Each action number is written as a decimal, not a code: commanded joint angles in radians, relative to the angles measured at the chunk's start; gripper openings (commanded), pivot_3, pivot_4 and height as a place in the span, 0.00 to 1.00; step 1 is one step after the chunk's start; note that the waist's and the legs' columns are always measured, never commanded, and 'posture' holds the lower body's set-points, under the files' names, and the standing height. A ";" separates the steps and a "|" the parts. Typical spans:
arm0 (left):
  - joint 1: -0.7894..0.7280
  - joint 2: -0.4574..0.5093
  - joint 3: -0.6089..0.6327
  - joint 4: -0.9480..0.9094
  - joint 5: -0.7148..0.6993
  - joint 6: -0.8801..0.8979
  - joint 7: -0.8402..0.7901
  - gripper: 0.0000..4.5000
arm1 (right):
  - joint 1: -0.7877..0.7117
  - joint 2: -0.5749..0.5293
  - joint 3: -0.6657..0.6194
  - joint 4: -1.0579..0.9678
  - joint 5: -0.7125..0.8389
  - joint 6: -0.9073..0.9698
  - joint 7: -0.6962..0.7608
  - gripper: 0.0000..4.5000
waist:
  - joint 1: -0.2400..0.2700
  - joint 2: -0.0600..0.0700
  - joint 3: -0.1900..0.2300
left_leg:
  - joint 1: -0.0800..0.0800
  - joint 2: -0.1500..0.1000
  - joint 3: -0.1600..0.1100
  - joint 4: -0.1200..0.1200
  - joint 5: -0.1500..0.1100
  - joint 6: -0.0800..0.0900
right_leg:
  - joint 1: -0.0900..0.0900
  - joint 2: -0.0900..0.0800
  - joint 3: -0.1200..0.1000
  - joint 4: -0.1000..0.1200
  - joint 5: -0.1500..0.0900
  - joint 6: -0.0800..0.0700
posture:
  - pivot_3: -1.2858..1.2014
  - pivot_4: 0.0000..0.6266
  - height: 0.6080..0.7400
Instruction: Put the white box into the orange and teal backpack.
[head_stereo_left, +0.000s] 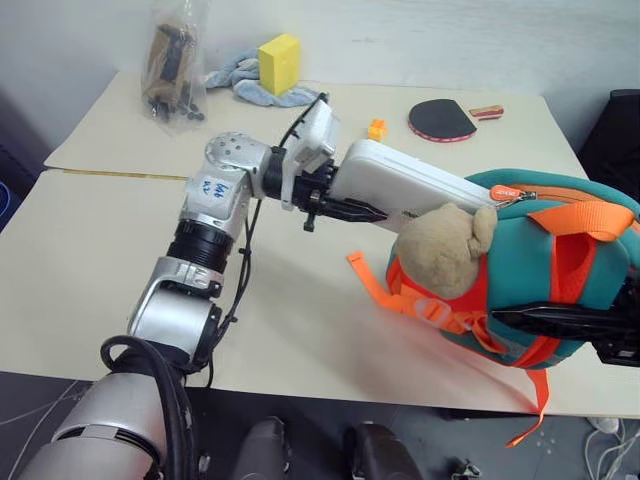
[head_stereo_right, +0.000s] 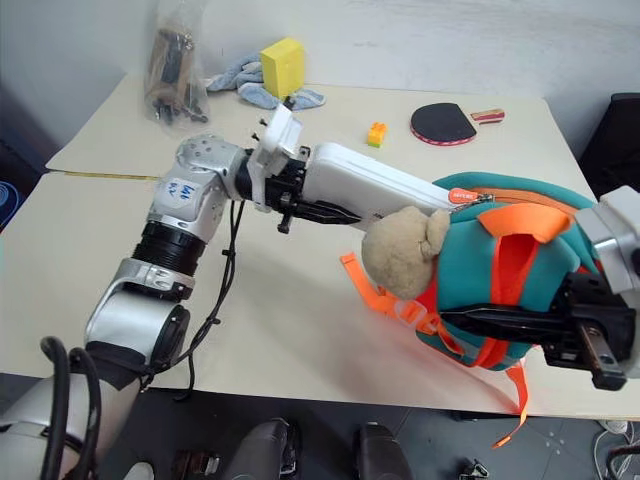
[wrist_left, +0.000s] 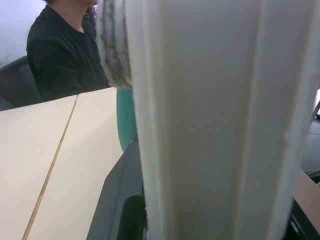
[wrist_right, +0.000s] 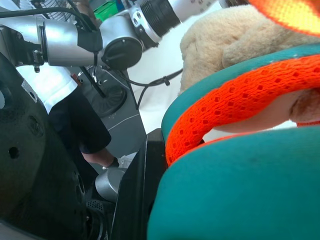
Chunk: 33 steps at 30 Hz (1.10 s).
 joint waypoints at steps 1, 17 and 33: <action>-0.021 -0.087 -0.036 0.006 0.053 -0.083 0.069 0.31 | -0.042 0.006 0.034 -0.017 -0.058 -0.076 -0.030 0.00 | 0.001 0.000 0.000 | 0.000 0.000 0.000 0.000 0.000 0.000 | 0.000 0.000 0.000 0.000 0.000 0.000 | 0.52 0.24 1.00; -0.002 -0.141 -0.047 -0.065 0.076 0.183 0.195 0.98 | 0.057 0.115 0.050 -0.128 -0.091 -0.154 -0.145 0.00 | -0.005 0.000 0.000 | 0.001 -0.001 0.000 0.000 0.000 0.001 | 0.000 0.000 0.002 0.001 0.001 0.002 | 0.52 0.24 1.00; -0.012 0.060 0.079 -0.351 -0.194 0.491 0.039 0.99 | 0.123 0.134 0.053 -0.138 -0.103 -0.205 -0.207 0.00 | 0.003 0.000 0.000 | 0.003 -0.003 -0.007 0.001 0.000 0.001 | 0.009 -0.002 -0.001 -0.004 0.001 0.002 | 0.52 0.24 1.00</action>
